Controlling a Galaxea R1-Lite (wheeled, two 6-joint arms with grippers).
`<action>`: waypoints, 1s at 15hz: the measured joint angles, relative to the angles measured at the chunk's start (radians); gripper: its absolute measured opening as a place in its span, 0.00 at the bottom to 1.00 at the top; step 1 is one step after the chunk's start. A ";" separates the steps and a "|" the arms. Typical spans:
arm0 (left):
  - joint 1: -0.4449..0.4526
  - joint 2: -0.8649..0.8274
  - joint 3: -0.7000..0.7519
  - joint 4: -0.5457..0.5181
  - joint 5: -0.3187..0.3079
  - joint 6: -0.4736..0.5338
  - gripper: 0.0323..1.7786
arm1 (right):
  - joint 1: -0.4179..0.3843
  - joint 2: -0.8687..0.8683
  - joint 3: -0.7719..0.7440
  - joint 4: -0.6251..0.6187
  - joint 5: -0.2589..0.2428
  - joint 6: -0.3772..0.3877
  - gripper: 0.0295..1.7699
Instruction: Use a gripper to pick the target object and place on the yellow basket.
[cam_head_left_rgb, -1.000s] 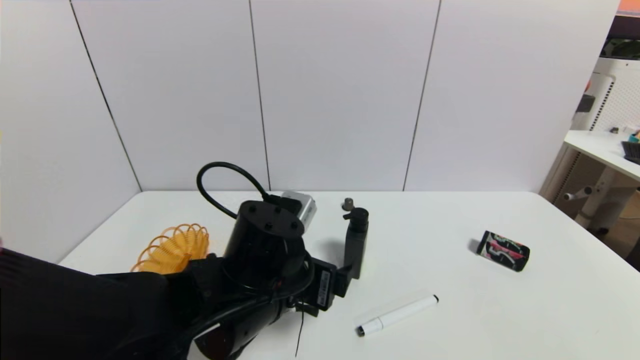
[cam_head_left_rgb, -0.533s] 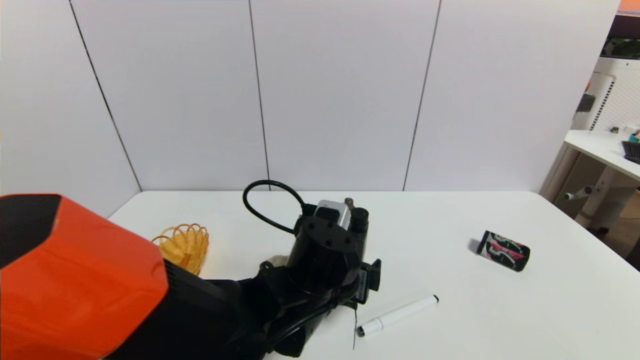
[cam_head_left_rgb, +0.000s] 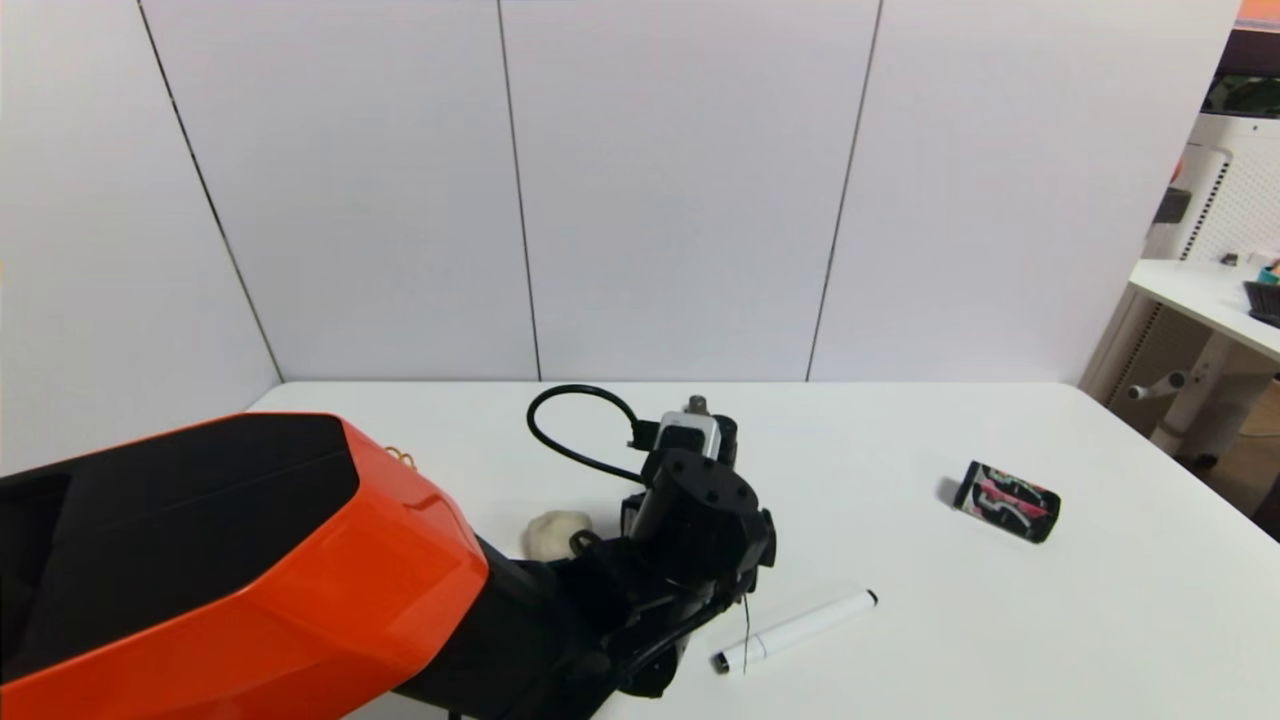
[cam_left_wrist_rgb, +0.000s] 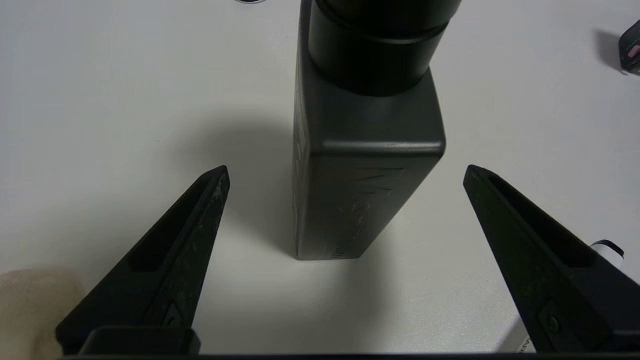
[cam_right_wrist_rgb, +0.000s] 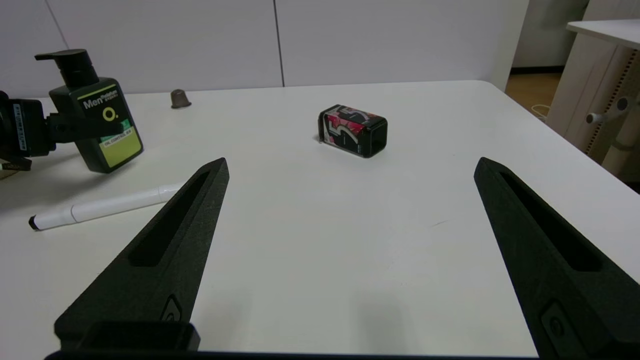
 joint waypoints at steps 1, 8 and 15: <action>0.001 0.001 -0.001 0.000 0.000 -0.002 0.95 | 0.000 0.000 0.000 0.000 0.000 0.000 0.96; 0.050 0.015 -0.029 0.001 0.001 -0.012 0.95 | 0.000 0.000 0.000 0.000 0.000 0.000 0.96; 0.074 0.054 -0.127 0.011 0.000 -0.013 0.95 | 0.000 0.000 0.000 0.000 0.000 0.000 0.96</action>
